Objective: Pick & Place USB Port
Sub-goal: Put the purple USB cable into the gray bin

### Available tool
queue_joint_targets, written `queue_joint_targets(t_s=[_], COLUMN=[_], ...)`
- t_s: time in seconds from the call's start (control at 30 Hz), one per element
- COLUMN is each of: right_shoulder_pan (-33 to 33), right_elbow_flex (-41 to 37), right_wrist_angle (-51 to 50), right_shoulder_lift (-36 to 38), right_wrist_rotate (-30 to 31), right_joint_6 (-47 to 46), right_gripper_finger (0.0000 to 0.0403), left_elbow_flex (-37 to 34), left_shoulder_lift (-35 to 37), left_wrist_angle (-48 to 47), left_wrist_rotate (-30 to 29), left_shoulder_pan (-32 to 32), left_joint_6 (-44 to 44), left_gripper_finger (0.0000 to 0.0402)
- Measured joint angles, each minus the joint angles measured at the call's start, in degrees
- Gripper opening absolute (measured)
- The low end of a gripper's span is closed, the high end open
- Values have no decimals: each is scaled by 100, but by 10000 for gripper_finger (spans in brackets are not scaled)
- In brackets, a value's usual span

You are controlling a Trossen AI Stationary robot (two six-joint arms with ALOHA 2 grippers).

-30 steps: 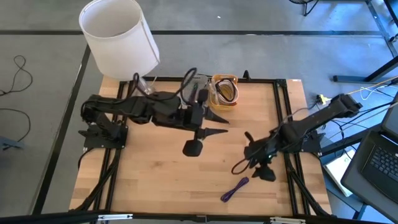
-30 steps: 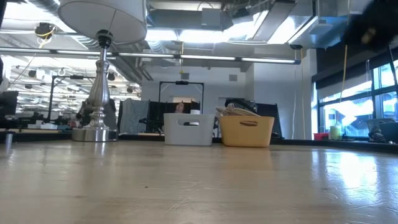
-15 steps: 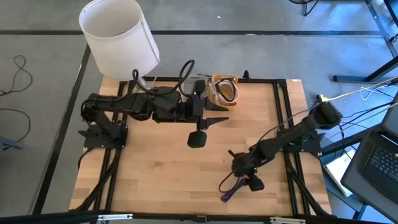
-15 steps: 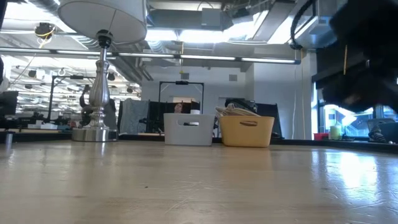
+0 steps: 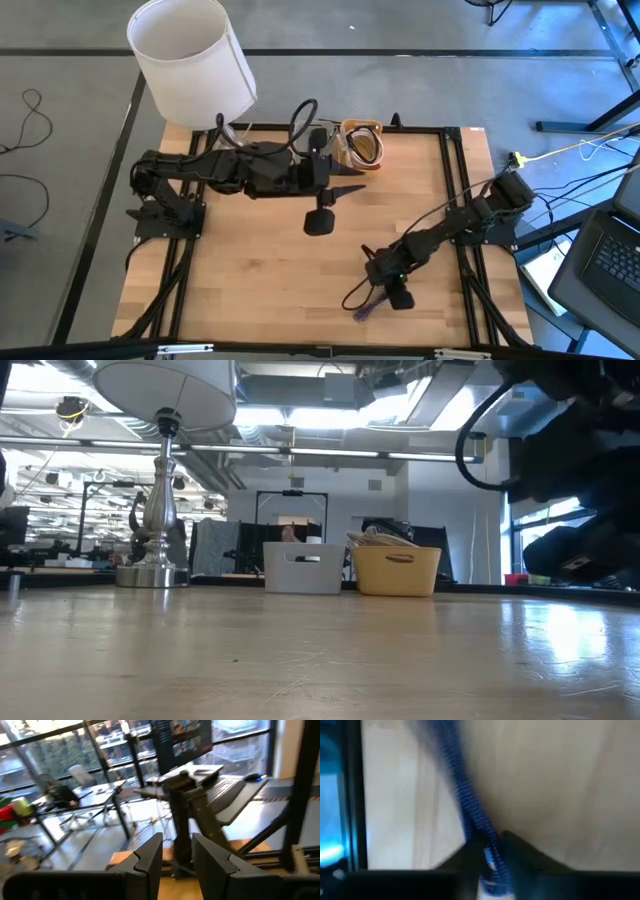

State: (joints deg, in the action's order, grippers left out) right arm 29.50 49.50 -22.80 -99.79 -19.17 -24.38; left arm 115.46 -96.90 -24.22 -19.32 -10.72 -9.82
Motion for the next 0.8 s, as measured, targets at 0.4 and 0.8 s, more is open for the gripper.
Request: queue_joint_targets(t_s=[0.4, 0.8], right_shoulder_pan=[-6, -11], right_elbow_flex=[1551, 4385], right_wrist_angle=[-4633, -5331], right_shoulder_lift=[1592, 3051], right_wrist_rotate=[2335, 5249], right_joint_6=[-961, -1275], right_gripper_finger=[4, 1], left_elbow_flex=[0, -2], left_shoulder_lift=[128, 41], left_wrist_angle=[-1083, -1518], left_wrist_rotate=[-940, -920], left_shoulder_pan=[-15, 260], left_joint_6=[332, 667], left_gripper_finger=[95, 92])
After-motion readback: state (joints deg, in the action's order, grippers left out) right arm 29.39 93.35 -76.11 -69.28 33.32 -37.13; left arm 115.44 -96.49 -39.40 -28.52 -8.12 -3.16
